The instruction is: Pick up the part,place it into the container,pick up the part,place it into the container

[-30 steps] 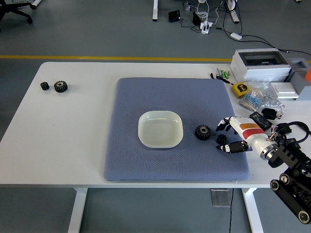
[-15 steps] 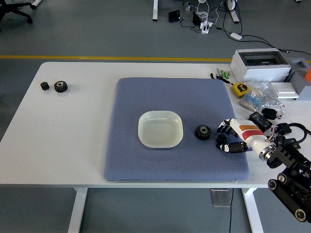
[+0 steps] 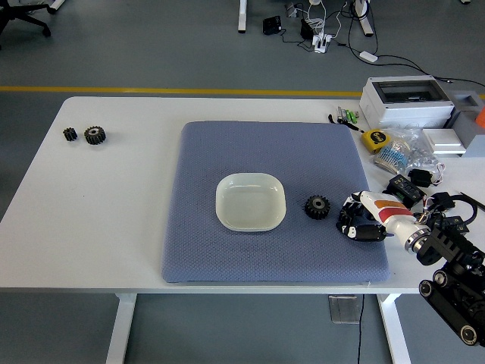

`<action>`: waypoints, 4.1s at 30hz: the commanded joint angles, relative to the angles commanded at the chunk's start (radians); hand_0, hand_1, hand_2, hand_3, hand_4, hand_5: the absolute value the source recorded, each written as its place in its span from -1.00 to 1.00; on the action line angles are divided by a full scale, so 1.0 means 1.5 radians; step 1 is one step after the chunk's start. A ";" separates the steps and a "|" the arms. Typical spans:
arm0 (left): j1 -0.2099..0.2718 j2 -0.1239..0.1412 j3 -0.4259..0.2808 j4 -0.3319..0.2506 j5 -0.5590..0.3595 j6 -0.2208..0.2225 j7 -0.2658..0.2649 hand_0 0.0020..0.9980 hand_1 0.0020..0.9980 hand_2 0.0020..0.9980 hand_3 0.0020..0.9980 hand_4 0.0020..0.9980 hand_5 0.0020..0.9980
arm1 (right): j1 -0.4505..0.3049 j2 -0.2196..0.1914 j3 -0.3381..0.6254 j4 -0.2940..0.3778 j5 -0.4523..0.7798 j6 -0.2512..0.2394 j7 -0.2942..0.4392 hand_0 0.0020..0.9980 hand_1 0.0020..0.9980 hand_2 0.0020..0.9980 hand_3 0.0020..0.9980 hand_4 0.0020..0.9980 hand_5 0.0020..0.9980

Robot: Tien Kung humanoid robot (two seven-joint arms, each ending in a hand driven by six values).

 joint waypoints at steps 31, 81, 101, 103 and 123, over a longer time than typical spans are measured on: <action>-0.004 0.000 -0.015 0.000 0.020 0.002 0.003 0.44 0.46 0.58 0.24 0.44 0.12 | 0.013 -0.011 -0.005 0.009 -0.016 -0.020 0.007 -1.00 -0.70 -0.46 -0.17 0.59 -0.22; -0.006 0.000 -0.017 0.000 0.029 0.004 0.003 0.43 0.45 0.57 0.23 0.42 0.12 | -0.007 -0.082 0.046 0.208 -0.042 0.037 -0.038 -0.31 0.08 0.31 0.50 1.00 -0.14; -0.008 0.000 -0.020 0.000 0.032 0.005 0.003 0.43 0.45 0.56 0.23 0.42 0.12 | 0.019 -0.144 -0.037 0.221 -0.205 0.091 -0.001 -0.49 -0.06 0.20 0.06 1.00 -0.72; -0.008 0.000 -0.020 0.000 0.032 0.005 0.003 0.43 0.45 0.56 0.23 0.42 0.12 | 0.022 -0.143 -0.040 0.213 -0.199 0.085 0.000 -0.49 -0.06 0.20 0.06 1.00 -0.72; -0.012 0.000 -0.019 0.000 0.035 0.004 0.005 0.43 0.45 0.56 0.22 0.41 0.12 | 0.047 -0.106 -0.061 0.122 -0.157 0.081 0.002 -0.26 -0.05 0.06 0.03 0.79 -0.85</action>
